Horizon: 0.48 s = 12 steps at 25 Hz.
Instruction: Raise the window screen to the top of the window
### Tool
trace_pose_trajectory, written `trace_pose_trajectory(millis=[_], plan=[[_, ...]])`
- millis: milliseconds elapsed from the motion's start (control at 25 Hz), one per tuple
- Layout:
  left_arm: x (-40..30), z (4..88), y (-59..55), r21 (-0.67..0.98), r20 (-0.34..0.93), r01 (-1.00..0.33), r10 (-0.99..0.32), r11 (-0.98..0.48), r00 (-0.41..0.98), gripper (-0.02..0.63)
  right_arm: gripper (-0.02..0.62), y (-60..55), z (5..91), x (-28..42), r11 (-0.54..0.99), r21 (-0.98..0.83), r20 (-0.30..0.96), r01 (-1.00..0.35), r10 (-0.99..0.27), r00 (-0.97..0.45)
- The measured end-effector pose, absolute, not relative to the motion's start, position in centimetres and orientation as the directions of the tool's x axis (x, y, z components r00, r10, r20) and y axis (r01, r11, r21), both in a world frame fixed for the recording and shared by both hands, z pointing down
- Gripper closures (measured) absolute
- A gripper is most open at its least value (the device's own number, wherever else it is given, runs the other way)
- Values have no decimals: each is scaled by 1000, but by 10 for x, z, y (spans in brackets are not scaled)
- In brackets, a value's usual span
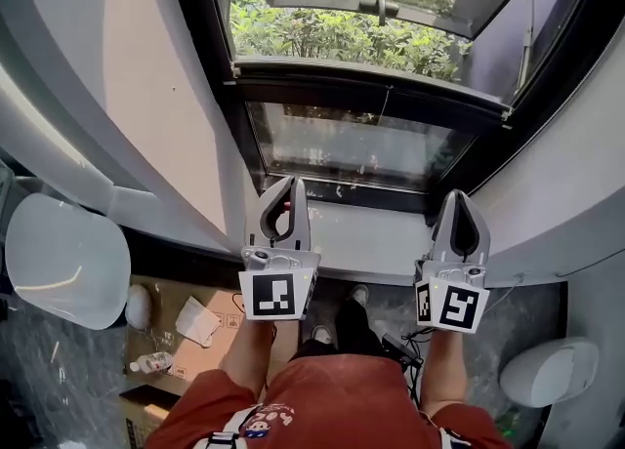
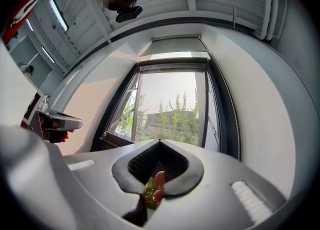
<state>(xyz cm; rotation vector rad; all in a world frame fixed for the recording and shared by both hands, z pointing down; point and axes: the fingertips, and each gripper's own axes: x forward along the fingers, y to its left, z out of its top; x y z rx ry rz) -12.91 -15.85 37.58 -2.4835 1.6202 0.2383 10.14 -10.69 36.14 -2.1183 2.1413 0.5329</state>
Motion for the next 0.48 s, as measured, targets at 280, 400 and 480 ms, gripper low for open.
trace_pose_trajectory(millis=[280,400,480], plan=[[-115,384,-186,-47,-207,-913,-890,-405,405,600,584,-137,373,113,-13,162,-288,-987,-957,-34],[-107,381,-203,-63,-200,-916,-895,-396,400,600,584,-152,367,122,-15,166,-304,-986,-952,-37],[-97,378,-214,-68,-197,-915,-894,-398,403,600,586,-161,366,132,-21,163,-308,-986,-951,-30]])
